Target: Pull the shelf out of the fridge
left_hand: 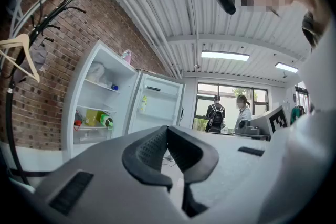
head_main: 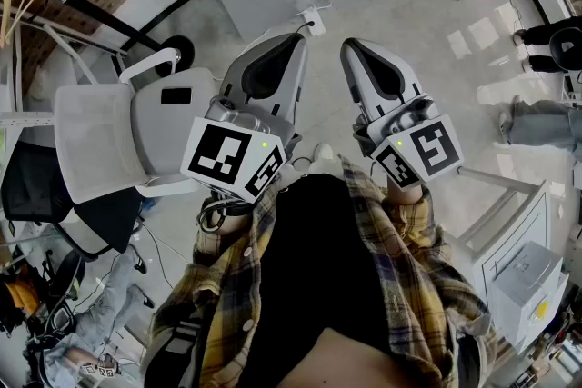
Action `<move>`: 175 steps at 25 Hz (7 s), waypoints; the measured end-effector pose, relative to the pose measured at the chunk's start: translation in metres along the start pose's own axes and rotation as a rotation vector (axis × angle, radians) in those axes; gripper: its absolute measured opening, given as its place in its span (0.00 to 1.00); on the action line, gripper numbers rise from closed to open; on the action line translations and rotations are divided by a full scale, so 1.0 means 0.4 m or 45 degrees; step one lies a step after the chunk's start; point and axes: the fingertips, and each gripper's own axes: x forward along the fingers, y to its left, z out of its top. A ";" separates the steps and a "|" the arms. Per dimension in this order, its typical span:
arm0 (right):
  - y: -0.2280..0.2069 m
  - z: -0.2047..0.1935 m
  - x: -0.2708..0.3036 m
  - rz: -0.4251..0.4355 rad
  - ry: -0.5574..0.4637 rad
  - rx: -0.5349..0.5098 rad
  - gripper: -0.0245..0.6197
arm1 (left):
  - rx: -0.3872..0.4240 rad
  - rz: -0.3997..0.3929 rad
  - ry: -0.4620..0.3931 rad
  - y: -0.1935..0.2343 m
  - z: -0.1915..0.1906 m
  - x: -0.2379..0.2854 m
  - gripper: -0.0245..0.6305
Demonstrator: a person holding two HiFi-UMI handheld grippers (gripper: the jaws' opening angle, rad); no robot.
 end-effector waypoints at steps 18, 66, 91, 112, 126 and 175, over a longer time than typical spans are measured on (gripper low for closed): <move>-0.044 -0.012 -0.166 0.144 -0.007 0.070 0.06 | -0.028 0.134 -0.007 -0.150 -0.050 0.022 0.04; -0.159 -0.042 0.452 -0.003 0.003 0.120 0.07 | -0.090 0.049 0.059 0.455 0.034 0.203 0.04; -0.496 -0.017 0.600 0.097 0.004 0.161 0.07 | -0.071 0.201 -0.010 0.568 0.071 0.508 0.04; -0.726 0.000 0.660 0.365 0.039 0.204 0.07 | -0.066 0.502 -0.062 0.591 0.077 0.699 0.04; -0.752 -0.015 0.831 0.404 0.065 0.275 0.06 | -0.080 0.538 -0.054 0.744 0.096 0.751 0.04; -0.869 -0.016 1.481 0.518 0.135 0.314 0.07 | -0.183 0.703 -0.117 1.286 0.196 0.949 0.04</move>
